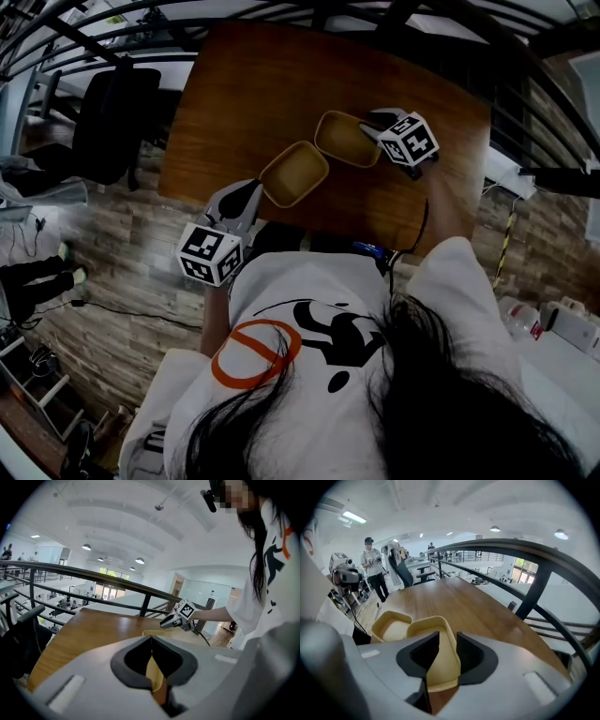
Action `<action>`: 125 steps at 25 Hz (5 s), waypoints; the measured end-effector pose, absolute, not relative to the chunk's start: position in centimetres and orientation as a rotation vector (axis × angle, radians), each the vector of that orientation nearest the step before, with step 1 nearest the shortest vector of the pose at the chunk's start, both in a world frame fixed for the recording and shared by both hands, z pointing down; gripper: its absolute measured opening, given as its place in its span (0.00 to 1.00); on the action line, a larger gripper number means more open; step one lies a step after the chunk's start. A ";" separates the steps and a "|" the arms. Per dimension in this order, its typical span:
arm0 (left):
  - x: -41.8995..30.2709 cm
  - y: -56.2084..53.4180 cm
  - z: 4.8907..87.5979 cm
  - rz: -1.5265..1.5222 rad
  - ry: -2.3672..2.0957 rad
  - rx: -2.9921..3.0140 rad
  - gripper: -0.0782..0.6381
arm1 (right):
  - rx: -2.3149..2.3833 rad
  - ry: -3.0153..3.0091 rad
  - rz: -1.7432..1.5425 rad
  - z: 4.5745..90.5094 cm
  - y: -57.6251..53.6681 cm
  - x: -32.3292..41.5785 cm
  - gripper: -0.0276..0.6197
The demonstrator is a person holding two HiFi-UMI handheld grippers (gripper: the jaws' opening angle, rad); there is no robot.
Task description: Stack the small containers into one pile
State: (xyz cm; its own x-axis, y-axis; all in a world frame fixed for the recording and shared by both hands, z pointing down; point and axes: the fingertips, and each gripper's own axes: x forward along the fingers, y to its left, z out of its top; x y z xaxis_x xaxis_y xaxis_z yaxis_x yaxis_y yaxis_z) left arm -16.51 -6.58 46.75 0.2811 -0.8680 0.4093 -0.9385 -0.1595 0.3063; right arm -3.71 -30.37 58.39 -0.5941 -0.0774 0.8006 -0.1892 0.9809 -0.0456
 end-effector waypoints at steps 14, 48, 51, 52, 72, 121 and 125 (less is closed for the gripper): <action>-16.7 -6.9 50.1 0.306 -1.506 2.105 0.15 | 0.393 -2.288 0.637 58.5 -18.3 -3.3 0.23; -20.1 -4.5 56.2 0.345 -1.422 2.024 0.29 | 0.902 -2.062 1.209 62.4 -15.5 -4.9 0.10; -20.2 -5.3 55.4 0.329 -1.421 2.052 0.29 | 0.955 -2.077 1.300 61.4 -15.7 -4.7 0.10; -20.1 -5.6 55.1 0.325 -1.417 2.064 0.29 | 0.978 -2.080 1.327 61.0 -15.8 -4.4 0.10; -12.2 -11.3 51.5 0.256 -1.186 2.331 0.29 | 1.690 -1.858 1.742 58.2 -22.0 6.5 0.10; -13.9 -10.5 52.0 0.282 -1.236 2.271 0.29 | 1.804 -1.804 1.626 59.3 -22.3 4.8 0.32; -13.5 -10.3 51.3 0.280 -1.217 2.296 0.29 | 1.709 -1.999 1.407 56.5 -21.9 4.0 0.28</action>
